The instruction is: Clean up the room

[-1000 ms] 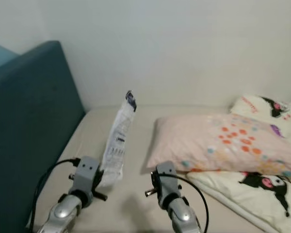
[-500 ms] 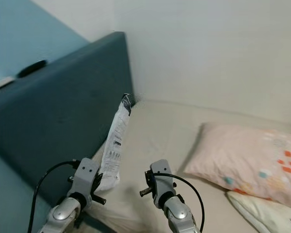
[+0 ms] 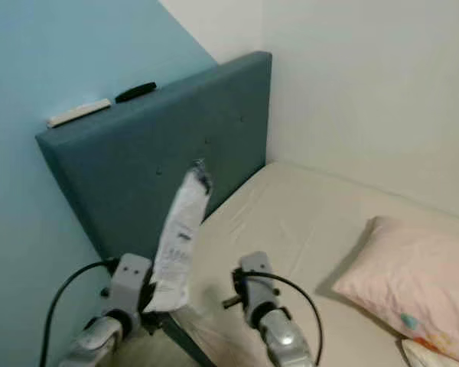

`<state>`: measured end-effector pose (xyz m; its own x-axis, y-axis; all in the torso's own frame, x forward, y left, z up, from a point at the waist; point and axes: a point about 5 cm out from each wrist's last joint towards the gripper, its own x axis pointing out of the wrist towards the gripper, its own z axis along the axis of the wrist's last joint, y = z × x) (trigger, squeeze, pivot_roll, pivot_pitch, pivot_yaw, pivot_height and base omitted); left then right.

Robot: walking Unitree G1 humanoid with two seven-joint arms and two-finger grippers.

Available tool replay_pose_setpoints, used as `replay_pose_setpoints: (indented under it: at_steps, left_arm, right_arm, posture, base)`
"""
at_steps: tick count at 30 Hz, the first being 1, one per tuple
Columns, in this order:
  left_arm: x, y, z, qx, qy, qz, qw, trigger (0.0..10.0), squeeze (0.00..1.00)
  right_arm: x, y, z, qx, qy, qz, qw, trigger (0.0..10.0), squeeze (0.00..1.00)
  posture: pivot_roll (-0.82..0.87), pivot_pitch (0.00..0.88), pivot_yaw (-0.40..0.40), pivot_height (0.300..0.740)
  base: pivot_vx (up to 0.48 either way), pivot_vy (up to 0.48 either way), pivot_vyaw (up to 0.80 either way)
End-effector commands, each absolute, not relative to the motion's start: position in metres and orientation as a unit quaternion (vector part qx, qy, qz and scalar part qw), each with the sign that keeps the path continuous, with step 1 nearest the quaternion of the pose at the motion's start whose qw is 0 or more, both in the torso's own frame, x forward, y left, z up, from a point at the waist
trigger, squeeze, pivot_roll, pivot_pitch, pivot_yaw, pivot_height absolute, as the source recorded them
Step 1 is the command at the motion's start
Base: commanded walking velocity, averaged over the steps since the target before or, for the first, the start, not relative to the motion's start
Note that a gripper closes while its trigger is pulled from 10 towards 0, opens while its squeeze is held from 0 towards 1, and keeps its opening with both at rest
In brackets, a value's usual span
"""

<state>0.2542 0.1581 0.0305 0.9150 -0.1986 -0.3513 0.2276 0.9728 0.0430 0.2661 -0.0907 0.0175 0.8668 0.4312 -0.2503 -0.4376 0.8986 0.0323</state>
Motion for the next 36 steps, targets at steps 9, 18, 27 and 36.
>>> replay_pose_setpoints:
  at_steps: [9, 18, 27, 36]
  left_arm:
    - [0.250, 0.158, 0.027, 0.025, 0.198, -0.106, 0.974, 10.0, 0.00]
    - [0.249, 0.157, 0.027, 0.009, 0.205, -0.111, 0.972, 10.0, 0.00]
    - [0.249, 0.157, 0.027, 0.002, 0.213, -0.105, 0.971, 10.0, 0.00]
    - [0.255, 0.169, 0.024, 0.025, 0.220, -0.036, 0.975, 10.0, 0.00]
  right_arm:
    - [0.264, -0.095, 0.013, -0.015, 0.139, 0.224, 0.965, 10.0, 0.00]
    - [0.265, -0.094, 0.014, -0.013, 0.139, 0.223, 0.965, 10.0, 0.00]
    - [0.266, -0.094, 0.014, -0.011, 0.137, 0.221, 0.965, 10.0, 0.00]
    - [0.267, -0.093, 0.015, -0.010, 0.138, 0.222, 0.965, 10.0, 0.00]
  posture:
    - [-0.02, 0.027, -0.015, 0.740]
    - [-0.02, 0.026, -0.012, 0.740]
    - [-0.02, 0.029, -0.012, 0.740]
    - [-0.02, 0.040, -0.014, 0.740]
  base:
    - [0.000, 0.000, 0.80]
    - [0.000, 0.000, 0.80]
    - [0.000, 0.000, 0.80]
    - [0.000, 0.000, 0.80]
